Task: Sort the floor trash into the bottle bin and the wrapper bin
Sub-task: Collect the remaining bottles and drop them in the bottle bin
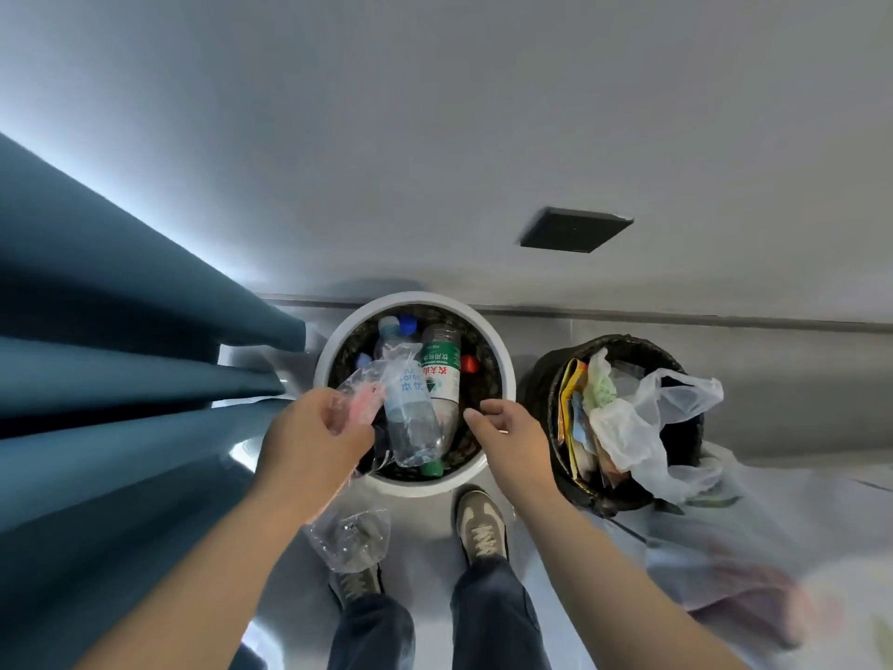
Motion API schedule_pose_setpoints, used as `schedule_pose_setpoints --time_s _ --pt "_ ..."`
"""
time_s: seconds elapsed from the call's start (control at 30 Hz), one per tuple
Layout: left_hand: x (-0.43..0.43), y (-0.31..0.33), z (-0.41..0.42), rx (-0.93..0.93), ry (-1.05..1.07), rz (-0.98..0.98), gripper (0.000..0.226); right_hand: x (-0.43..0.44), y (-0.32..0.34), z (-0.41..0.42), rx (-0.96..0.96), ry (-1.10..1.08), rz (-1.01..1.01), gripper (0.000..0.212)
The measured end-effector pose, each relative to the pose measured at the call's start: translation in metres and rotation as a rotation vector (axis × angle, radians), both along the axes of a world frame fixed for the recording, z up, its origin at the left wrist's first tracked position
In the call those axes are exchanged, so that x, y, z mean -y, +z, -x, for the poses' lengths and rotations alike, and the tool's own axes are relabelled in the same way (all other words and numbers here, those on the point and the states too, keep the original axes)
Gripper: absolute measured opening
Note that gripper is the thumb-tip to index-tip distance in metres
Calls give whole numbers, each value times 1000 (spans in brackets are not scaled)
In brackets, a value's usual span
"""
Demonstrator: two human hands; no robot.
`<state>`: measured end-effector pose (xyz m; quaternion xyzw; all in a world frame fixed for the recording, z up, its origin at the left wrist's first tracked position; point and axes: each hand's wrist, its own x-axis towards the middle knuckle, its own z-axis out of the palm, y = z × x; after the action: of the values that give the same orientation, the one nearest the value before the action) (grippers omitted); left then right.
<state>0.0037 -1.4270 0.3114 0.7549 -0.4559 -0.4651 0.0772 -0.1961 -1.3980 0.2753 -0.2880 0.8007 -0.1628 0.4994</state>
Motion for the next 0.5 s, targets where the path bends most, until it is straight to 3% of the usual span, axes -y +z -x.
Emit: schedule_pose_setpoints --time_s 0.1,0.2,0.33,0.5 --pt "-1 2 28 -7 -74 5 17 -17 11 28 69 -105 38 35" --pt "-5 1 59 -5 -180 -9 30 -25 23 54 222 -161 86 56" --pt "-7 -5 99 75 -458 -23 19 -23 36 85 432 -194 140 79" --pt "0 0 154 45 -682 -5 16 -16 34 129 436 -136 91 80"
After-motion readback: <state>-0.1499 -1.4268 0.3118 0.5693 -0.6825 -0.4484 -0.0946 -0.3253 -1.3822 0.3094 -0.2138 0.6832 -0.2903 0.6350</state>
